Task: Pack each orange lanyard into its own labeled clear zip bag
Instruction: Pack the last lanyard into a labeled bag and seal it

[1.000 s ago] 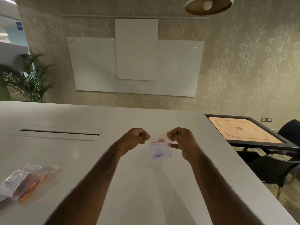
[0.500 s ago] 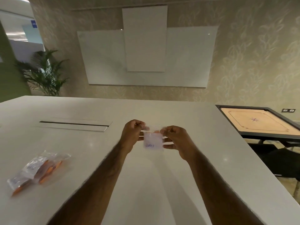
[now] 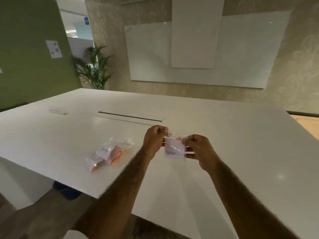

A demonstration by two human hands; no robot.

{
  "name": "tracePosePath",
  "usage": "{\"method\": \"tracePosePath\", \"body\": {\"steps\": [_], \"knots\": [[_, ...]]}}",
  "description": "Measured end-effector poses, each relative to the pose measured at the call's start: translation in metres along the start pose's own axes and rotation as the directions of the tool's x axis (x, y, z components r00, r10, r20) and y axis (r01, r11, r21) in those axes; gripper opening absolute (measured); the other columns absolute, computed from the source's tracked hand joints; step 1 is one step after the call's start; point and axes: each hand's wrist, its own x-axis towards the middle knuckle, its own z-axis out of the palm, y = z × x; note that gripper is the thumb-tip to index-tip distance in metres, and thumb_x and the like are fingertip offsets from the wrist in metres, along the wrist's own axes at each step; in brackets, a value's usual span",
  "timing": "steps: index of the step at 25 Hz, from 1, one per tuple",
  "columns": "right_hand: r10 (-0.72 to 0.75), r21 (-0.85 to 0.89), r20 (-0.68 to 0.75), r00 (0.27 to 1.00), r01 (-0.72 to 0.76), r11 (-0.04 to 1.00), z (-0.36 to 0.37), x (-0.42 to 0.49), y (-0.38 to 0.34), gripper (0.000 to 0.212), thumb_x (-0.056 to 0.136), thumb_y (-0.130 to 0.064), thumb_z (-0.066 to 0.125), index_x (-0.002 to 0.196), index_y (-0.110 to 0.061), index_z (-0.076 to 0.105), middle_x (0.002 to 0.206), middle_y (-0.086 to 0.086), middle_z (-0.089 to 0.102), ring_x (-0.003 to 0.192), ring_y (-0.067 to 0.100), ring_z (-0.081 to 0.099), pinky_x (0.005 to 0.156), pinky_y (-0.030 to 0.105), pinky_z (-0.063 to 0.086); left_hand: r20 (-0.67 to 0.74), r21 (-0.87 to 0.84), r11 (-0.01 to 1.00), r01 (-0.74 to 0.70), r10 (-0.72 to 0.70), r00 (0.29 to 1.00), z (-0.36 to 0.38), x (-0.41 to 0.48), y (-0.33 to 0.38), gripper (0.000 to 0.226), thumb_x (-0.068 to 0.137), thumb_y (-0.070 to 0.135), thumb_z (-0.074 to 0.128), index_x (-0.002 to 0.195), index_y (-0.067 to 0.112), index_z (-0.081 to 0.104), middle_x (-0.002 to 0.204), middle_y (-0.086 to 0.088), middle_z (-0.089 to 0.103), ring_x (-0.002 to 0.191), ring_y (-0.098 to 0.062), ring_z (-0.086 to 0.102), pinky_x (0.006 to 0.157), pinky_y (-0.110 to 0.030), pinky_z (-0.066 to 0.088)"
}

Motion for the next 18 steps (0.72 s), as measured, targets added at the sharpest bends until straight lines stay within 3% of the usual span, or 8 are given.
{"method": "tracePosePath", "body": {"steps": [4, 7, 10, 12, 16, 18], "knots": [[0.013, 0.037, -0.027, 1.000, -0.012, 0.999, 0.099, 0.006, 0.018, 0.008, 0.091, -0.010, 0.066, 0.095, -0.003, 0.065, 0.098, 0.009, 0.078, 0.076, 0.028, 0.069, 0.071, 0.042, 0.060, 0.013, 0.006, 0.999, -0.050, 0.050, 0.999, -0.096, 0.017, -0.024, 0.009, 0.097, 0.016, 0.063, 0.100, 0.008, 0.068, 0.087, -0.002, 0.075, 0.077, -0.018, 0.073, 0.067, -0.037, 0.063], [0.056, 0.122, -0.060, 0.997, -0.049, 0.991, 0.175, 0.009, 0.032, 0.006, 0.090, -0.010, 0.067, 0.094, -0.006, 0.065, 0.100, 0.013, 0.077, 0.080, 0.030, 0.071, 0.077, 0.045, 0.060, 0.041, 0.073, 0.995, -0.065, 0.062, 0.997, -0.171, 0.034, -0.040, 0.013, 0.098, 0.021, 0.061, 0.100, 0.010, 0.068, 0.093, -0.003, 0.076, 0.084, -0.020, 0.074, 0.071, -0.036, 0.063], [0.123, 0.208, -0.092, 0.988, -0.102, 0.973, 0.231, 0.009, 0.043, 0.004, 0.091, -0.007, 0.065, 0.094, -0.006, 0.065, 0.100, 0.014, 0.077, 0.079, 0.030, 0.073, 0.073, 0.042, 0.062, -0.004, 0.244, 0.965, -0.093, 0.096, 0.995, -0.242, 0.045, -0.054, 0.013, 0.095, 0.022, 0.059, 0.094, 0.014, 0.070, 0.094, 0.002, 0.075, 0.087, -0.021, 0.072, 0.077, -0.035, 0.060], [0.172, 0.278, -0.121, 0.978, -0.133, 0.951, 0.253, 0.008, 0.049, 0.004, 0.091, -0.006, 0.064, 0.092, -0.006, 0.067, 0.100, 0.012, 0.077, 0.077, 0.028, 0.074, 0.066, 0.037, 0.060, -0.026, 0.442, 0.893, -0.088, 0.111, 0.994, -0.280, 0.056, -0.072, 0.023, 0.095, 0.032, 0.058, 0.094, 0.012, 0.069, 0.097, 0.001, 0.072, 0.094, -0.021, 0.068, 0.079, -0.030, 0.049], [0.289, 0.366, -0.115, 0.950, -0.230, 0.902, 0.278, 0.021, 0.055, 0.012, 0.091, -0.007, 0.063, 0.092, -0.008, 0.075, 0.097, 0.010, 0.078, 0.077, 0.024, 0.076, 0.065, 0.036, 0.060, -0.104, 0.667, 0.703, 0.246, -0.240, 0.965, -0.318, 0.069, -0.110, 0.070, 0.096, 0.067, 0.037, 0.119, 0.006, 0.063, 0.119, -0.014, 0.063, 0.116, -0.035, 0.058, 0.095, -0.043, 0.047], [0.329, 0.351, -0.105, 0.938, -0.275, 0.895, 0.292, 0.028, 0.057, 0.011, 0.089, -0.007, 0.065, 0.094, -0.007, 0.076, 0.095, 0.010, 0.078, 0.079, 0.026, 0.075, 0.068, 0.037, 0.061, -0.085, 0.697, 0.660, 0.280, -0.312, 0.946, -0.325, 0.069, -0.122, 0.079, 0.096, 0.071, 0.027, 0.127, 0.006, 0.059, 0.125, -0.018, 0.060, 0.118, -0.038, 0.055, 0.100, -0.048, 0.046]]}}
